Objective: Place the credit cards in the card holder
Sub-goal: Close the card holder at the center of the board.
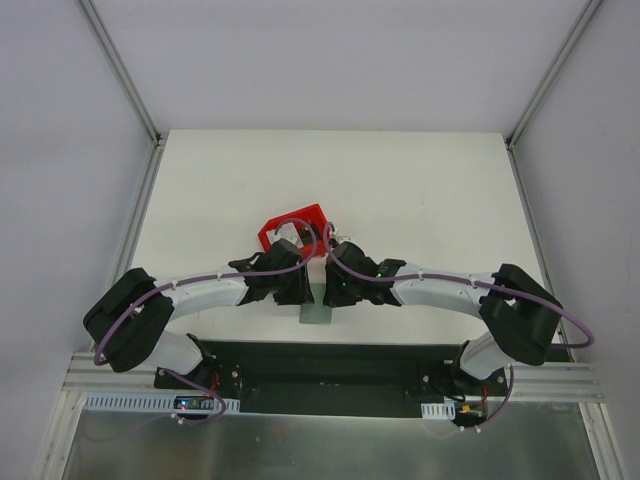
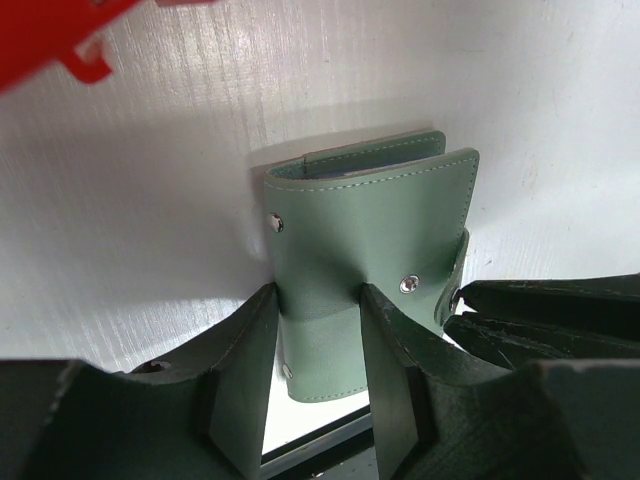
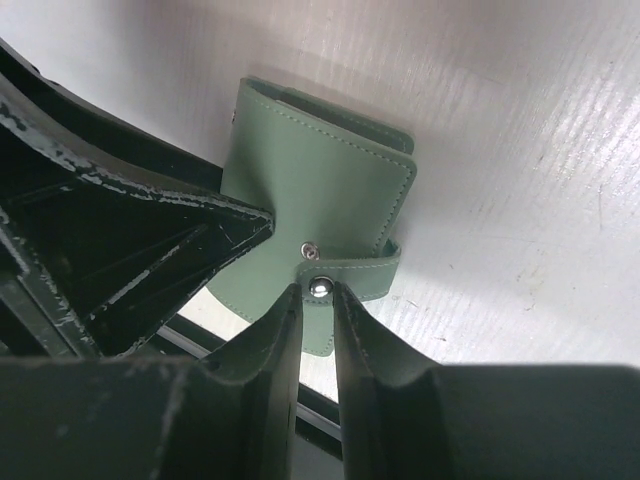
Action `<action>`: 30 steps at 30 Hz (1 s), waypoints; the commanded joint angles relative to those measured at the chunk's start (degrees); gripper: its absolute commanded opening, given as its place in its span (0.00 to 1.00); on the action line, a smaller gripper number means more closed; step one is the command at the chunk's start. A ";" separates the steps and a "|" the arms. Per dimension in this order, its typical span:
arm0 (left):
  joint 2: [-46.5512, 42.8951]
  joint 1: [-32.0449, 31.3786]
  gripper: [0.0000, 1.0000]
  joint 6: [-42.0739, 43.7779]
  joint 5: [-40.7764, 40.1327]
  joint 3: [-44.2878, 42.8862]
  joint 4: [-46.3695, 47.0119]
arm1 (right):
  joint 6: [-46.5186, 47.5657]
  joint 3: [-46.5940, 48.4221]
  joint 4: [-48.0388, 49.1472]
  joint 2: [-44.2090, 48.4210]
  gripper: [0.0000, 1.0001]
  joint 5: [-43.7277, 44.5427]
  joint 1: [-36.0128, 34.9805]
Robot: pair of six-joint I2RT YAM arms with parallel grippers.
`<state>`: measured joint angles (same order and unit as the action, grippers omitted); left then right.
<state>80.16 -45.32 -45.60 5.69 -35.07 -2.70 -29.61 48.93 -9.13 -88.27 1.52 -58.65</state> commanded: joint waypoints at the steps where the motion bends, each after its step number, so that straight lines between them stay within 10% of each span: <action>1: 0.70 -0.38 0.37 0.52 0.63 -0.62 -1.34 | 1.40 1.26 0.60 1.25 0.21 0.06 0.20; 30: 0.35 -0.38 0.37 0.52 0.72 -0.62 -1.34 | -1.77 -2.08 4.12 0.99 0.19 -1.87 0.56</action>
<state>80.16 -45.32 -45.60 5.76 -35.11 -2.72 -30.55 47.86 -5.37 -89.19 -1.48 -57.74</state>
